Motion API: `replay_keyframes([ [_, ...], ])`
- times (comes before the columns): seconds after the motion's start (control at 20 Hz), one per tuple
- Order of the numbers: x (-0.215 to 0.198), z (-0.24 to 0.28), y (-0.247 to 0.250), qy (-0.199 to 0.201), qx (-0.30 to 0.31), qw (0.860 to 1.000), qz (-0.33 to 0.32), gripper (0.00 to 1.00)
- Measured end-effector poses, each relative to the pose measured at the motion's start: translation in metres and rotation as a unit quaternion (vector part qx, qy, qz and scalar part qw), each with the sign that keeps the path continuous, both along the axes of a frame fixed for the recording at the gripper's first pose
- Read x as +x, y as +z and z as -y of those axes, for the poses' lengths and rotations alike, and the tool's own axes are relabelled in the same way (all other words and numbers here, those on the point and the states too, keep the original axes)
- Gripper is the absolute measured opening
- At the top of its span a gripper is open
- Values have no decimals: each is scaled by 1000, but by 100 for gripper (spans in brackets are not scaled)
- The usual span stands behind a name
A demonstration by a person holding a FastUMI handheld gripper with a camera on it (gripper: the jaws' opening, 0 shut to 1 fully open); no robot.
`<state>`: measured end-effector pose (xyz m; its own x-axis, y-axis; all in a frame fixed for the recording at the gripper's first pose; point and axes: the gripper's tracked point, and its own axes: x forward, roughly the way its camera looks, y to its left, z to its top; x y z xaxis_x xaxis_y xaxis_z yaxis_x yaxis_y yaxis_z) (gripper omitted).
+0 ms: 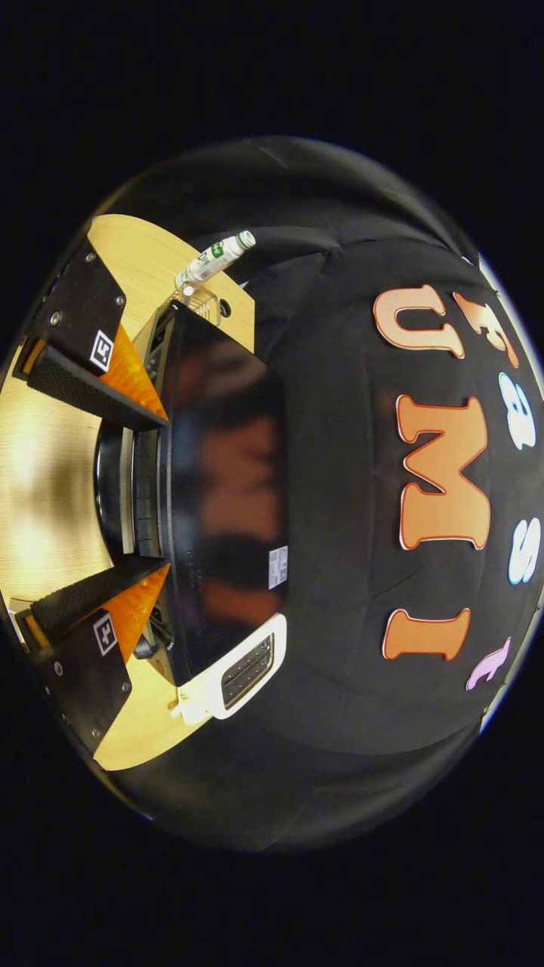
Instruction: Open the toaster oven, put the food inside, and close the toaster oven door.
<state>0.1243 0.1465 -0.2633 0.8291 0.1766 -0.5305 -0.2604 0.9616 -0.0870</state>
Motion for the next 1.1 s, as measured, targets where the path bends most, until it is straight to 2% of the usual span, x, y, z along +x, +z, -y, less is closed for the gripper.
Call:
replay_keyframes([
  [0.45, -69, 25, -66, -13, -11, 998, -62, 99],
  [1.1, -92, 36, -100, -21, -31, 995, -91, 99],
])
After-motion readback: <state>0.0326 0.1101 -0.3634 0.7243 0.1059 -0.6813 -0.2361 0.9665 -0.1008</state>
